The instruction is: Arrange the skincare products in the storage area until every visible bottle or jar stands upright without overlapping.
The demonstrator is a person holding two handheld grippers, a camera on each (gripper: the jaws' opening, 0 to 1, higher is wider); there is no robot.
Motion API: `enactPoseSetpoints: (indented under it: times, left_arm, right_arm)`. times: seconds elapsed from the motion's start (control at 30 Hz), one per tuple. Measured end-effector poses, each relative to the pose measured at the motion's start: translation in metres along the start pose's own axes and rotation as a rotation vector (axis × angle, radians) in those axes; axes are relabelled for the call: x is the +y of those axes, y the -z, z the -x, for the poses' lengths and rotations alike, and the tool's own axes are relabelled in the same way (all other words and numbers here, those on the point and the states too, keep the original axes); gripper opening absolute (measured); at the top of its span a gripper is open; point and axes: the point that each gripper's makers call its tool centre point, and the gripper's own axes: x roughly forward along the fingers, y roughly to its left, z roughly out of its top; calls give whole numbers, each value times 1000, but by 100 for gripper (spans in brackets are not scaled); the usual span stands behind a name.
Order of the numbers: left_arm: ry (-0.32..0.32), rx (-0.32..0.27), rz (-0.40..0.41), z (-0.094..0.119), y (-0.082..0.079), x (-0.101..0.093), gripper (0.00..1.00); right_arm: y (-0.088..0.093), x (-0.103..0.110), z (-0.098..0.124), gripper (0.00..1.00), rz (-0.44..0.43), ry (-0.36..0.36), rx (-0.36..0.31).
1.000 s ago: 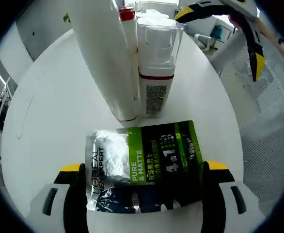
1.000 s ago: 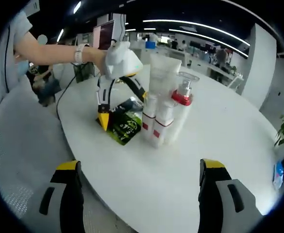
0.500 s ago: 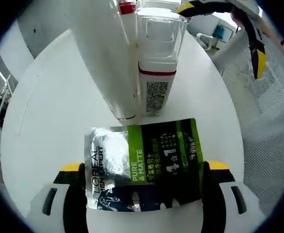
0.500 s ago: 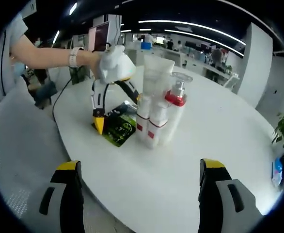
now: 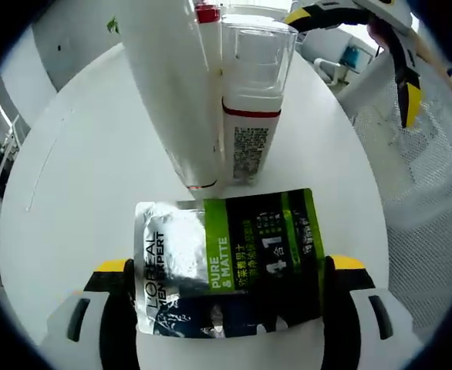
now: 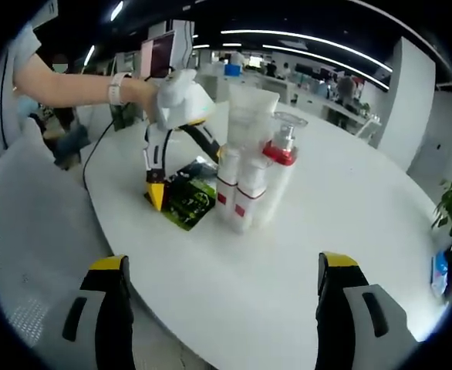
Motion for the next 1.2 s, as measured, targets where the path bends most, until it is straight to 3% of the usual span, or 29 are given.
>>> enactPoseSetpoints:
  times: [0.37,0.73,1.2]
  left_arm:
    - [-27,-43,-3,12,-7,4,95]
    - [-84,-105,47,38,-6,5,94]
    - [-112,-105,135,52,30,7,93]
  right_arm:
    - [0,1,-1,100,2,-2,3]
    - [-3,4,0,100,-10,-2,-10]
    - [-3,5,-1,100,-9,-2,-9]
